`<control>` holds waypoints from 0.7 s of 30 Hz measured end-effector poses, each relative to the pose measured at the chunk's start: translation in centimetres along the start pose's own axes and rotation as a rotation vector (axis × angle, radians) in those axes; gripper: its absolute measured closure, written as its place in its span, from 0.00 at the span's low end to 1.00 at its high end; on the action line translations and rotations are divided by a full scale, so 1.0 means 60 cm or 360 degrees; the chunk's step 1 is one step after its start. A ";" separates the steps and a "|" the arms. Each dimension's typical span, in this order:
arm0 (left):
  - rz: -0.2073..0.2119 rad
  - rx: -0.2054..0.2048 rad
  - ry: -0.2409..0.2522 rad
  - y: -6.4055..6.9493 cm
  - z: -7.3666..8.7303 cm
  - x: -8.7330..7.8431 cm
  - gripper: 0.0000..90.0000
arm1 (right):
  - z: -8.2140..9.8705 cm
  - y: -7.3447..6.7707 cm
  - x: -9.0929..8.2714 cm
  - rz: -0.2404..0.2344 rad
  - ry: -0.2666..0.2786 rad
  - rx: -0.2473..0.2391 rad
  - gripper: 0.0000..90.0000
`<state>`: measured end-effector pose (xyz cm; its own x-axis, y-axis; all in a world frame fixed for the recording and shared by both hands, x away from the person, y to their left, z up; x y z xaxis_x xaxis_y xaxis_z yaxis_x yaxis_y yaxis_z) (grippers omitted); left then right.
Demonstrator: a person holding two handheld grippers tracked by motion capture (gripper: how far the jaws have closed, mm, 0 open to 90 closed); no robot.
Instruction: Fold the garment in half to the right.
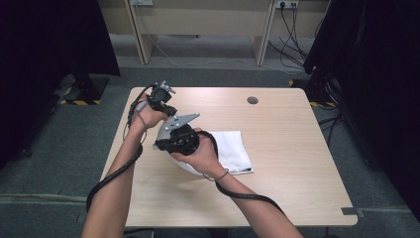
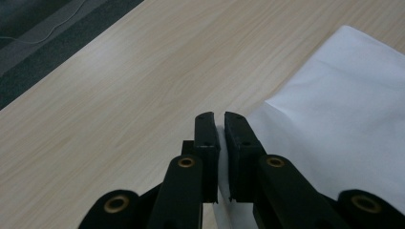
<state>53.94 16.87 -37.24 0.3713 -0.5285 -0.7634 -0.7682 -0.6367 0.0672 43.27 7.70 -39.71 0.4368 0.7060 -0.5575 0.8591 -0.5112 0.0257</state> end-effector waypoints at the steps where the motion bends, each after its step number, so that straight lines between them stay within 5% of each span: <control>1: 0.0000 -0.0004 -0.0005 -0.001 0.000 -0.001 0.93 | -0.001 0.001 0.000 0.0000 0.0002 0.0005 0.93; 21: -0.0025 0.0004 -0.0006 -0.001 -0.017 -0.023 0.93 | -0.023 0.003 -0.008 -0.0006 0.0042 0.0030 0.94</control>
<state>54.00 17.06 -35.55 0.3813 -0.5161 -0.7670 -0.7635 -0.6436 0.0534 43.56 7.96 -38.27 0.4409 0.7202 -0.5357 0.8554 -0.5178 0.0078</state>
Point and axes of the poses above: each handheld gripper's, and its own axes: x roughly forward along the jaws, z roughly out of its underside, y roughly to its right, the point moved 4 cm from there along x, roughly forward along the jaws, and after that the axes turned 13 degrees about z, right-handed, at the moved point
